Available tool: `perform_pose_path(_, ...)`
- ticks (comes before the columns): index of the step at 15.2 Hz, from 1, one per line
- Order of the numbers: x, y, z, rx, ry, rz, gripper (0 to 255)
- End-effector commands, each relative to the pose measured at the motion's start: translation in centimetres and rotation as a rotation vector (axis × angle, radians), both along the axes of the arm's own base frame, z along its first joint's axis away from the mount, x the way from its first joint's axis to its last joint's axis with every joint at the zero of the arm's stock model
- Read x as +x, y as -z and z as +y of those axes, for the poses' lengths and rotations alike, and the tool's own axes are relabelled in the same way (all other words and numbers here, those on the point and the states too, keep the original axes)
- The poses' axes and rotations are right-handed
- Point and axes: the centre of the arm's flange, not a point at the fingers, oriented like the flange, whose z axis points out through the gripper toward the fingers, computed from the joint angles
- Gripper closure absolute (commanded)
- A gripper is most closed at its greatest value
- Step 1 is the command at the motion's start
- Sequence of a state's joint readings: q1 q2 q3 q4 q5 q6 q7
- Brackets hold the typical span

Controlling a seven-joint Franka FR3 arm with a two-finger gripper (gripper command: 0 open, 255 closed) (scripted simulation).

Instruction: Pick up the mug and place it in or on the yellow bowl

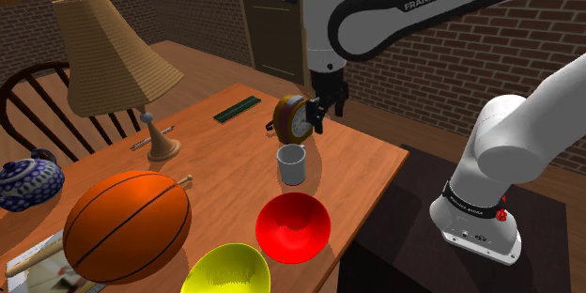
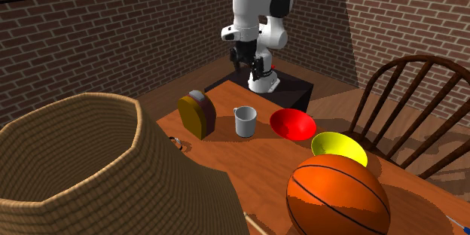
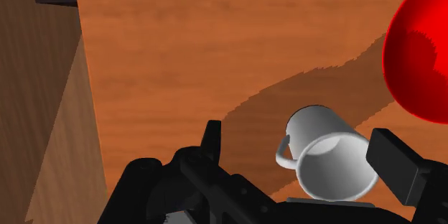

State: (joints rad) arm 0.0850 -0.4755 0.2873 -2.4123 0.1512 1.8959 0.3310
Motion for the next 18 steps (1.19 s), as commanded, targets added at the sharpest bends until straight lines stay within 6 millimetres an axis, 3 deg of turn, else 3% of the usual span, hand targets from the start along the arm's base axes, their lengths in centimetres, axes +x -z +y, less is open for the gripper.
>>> perform_pose_path(1, 1.2, 1.6, 2.0, -0.009, 0.0, -0.01, 0)
perform_pose_path(12, 7.7, 9.5, 12.3, -0.063, -0.001, -0.056, 0)
perform_pose_path(18, 7.7, 12.7, 12.0, -0.063, -0.001, -0.056, 0)
